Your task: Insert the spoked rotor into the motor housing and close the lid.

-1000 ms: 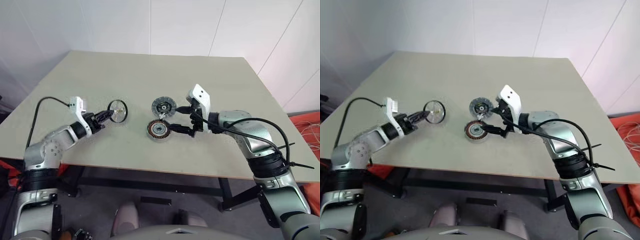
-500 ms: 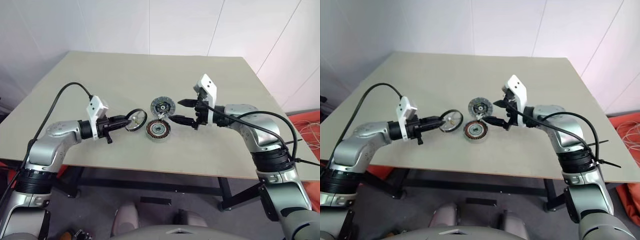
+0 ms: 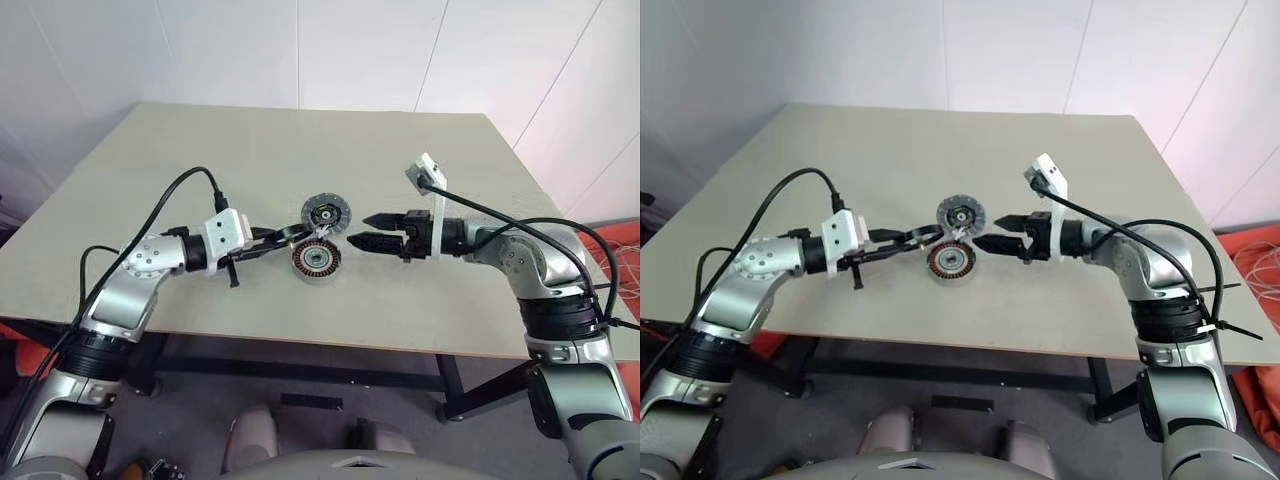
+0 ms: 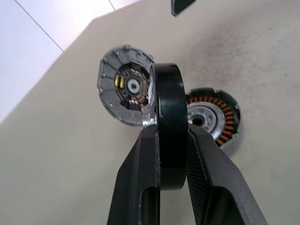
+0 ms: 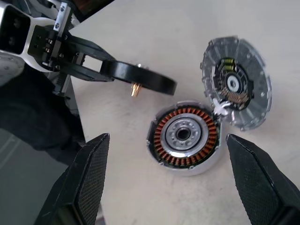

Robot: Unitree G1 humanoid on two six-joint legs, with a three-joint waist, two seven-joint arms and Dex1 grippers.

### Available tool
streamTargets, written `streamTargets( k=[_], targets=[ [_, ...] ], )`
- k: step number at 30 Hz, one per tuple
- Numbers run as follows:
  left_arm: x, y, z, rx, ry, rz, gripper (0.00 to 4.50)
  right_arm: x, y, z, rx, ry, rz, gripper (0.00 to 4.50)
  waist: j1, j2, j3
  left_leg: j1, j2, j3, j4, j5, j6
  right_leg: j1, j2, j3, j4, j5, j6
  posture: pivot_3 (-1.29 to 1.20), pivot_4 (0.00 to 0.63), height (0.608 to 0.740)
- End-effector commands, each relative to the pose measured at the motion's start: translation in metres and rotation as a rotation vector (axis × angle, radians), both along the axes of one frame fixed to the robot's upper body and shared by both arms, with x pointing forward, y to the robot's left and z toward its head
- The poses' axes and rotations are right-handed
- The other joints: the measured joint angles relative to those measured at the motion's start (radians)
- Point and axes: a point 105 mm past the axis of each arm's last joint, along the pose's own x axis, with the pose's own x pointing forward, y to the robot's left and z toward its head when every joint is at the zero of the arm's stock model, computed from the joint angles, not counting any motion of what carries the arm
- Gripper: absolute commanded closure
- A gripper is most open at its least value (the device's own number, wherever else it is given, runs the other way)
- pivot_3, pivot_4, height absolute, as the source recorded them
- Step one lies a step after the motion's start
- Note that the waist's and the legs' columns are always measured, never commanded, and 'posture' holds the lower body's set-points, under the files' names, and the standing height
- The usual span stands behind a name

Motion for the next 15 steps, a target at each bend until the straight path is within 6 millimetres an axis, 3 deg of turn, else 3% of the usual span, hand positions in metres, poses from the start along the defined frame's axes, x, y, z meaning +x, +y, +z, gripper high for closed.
streamTargets(
  k=[1,7,15],
  targets=[
    [0.002,-0.009,0.012,0.056,-0.162,-0.050,4.07,0.001,0.003,0.015,0.078,0.045,-0.018,0.00,-0.001,0.000,0.000,0.000,0.000,0.000,0.000,0.000,0.000,0.000,0.000,0.000,0.000,0.000,0.000,0.00,0.000,0.740],
    [-0.012,-0.025,-0.014,0.178,-0.243,-0.184,4.07,0.010,0.007,0.008,0.115,0.197,-0.102,0.00,0.001,0.000,0.000,0.000,0.000,0.000,0.000,0.000,0.000,0.000,0.000,0.000,0.000,0.000,0.000,0.00,0.000,0.740],
    [-0.006,-0.032,-0.004,0.180,-0.396,-0.221,4.07,0.009,0.016,-0.005,0.139,0.394,-0.149,0.00,0.003,0.000,0.000,-0.001,0.000,0.000,0.000,0.001,-0.002,-0.003,0.000,0.000,0.003,0.000,0.000,0.00,0.000,0.740]
  ],
)
